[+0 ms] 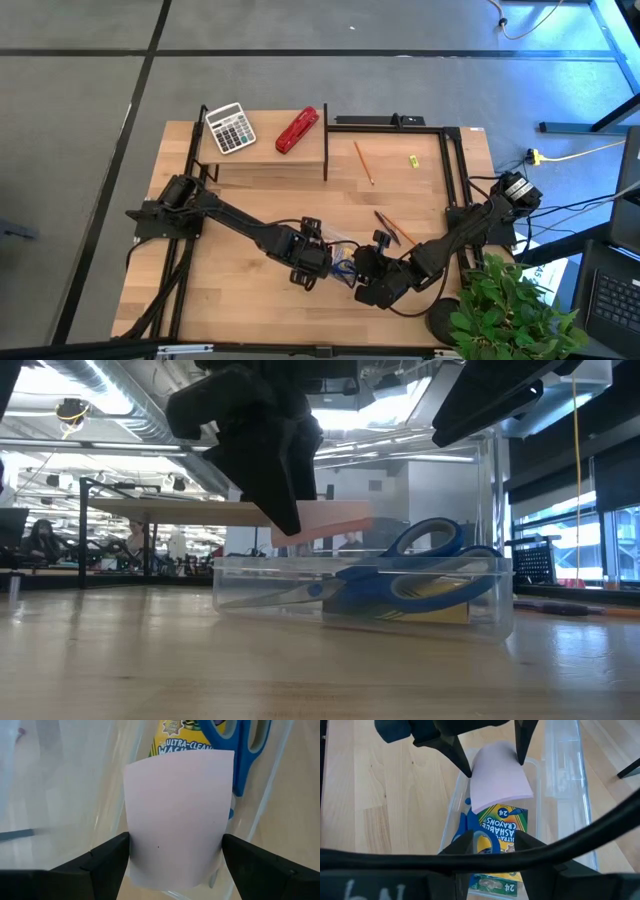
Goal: Pack school essentials
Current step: Put the pink sticky note into the transparent supply box
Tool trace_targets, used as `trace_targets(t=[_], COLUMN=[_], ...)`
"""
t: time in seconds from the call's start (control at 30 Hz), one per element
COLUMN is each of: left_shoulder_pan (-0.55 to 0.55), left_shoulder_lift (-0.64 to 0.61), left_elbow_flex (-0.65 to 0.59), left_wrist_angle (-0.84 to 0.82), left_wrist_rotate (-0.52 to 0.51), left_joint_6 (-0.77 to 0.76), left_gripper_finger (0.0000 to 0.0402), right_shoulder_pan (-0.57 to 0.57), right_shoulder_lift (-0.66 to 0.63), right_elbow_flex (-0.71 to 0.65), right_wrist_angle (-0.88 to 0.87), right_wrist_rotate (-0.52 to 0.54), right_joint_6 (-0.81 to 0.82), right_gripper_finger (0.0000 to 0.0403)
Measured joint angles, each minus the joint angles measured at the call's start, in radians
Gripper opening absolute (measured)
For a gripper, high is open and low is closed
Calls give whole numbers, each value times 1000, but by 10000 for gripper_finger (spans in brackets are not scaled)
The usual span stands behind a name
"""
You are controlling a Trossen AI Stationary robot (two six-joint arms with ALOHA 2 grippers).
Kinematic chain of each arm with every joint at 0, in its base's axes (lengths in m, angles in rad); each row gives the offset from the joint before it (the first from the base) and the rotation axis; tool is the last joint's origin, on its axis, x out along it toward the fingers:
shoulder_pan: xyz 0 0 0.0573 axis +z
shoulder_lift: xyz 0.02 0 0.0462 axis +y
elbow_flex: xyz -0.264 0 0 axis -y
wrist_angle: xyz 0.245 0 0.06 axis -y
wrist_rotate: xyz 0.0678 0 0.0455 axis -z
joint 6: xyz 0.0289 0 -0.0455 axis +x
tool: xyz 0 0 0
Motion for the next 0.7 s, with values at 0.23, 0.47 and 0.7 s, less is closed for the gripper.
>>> trace_targets(t=[0.23,0.47,0.7], left_shoulder_pan=[9,8,8], left_shoulder_lift=[0,0,0], left_elbow_flex=[0,0,0], left_wrist_angle=[0,18,21], left_wrist_rotate=[0,3,4], left_joint_6=[0,6,11], left_gripper_finger=[302,302,302], right_shoulder_pan=[0,0,0], right_shoulder_lift=[0,0,0], right_elbow_flex=[0,0,0], right_wrist_angle=[0,0,0], right_wrist_rotate=[0,0,0], right_joint_6=[0,0,0], right_gripper_finger=[145,145,145])
